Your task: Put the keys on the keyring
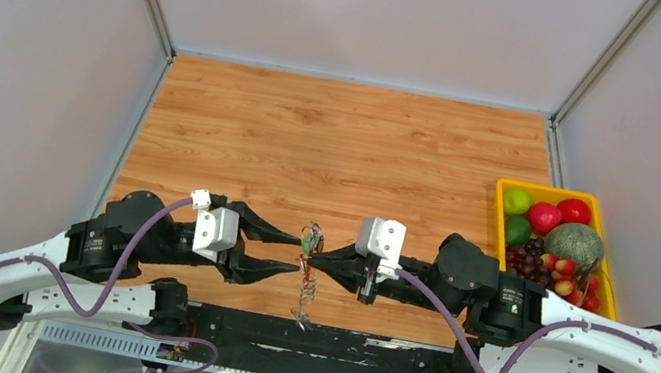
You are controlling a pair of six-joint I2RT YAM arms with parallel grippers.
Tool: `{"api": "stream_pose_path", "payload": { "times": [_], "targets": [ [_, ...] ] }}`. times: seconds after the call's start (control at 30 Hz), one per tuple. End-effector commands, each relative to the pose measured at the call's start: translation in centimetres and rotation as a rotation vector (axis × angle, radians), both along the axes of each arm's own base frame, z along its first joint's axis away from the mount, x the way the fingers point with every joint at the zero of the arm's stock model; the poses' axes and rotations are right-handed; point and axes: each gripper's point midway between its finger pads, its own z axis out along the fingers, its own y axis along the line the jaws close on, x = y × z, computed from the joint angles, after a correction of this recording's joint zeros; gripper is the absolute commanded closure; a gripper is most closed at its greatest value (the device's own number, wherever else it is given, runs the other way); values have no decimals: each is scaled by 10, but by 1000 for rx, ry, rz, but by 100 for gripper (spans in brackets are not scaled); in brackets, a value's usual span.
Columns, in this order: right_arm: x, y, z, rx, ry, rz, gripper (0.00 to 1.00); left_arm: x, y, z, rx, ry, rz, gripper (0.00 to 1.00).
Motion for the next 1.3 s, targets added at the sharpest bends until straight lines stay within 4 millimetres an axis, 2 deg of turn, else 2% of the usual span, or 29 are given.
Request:
{"api": "stream_pose_path", "payload": {
  "times": [0.0,0.43,0.97,1.0,1.13,1.27],
  "targets": [
    [-1,1,23,86,-16,11,100,-4,5,29,-90,-38,-14,50],
    [-2,2,28,103,-20,13,100,-6,-2,20,-67,-29,-33,53],
    [-1,2,35,124,-35,12,100,-5,-9,14,-45,-25,-44,64],
    [-5,3,35,126,-37,37,100,-5,-9,13,-44,-24,-43,64],
    [-7,3,35,126,-38,49,100,-5,-9,15,-48,-26,-40,68],
    [-8,4,33,121,-38,54,100,-4,-9,15,-49,-26,-38,78]
  ]
}}
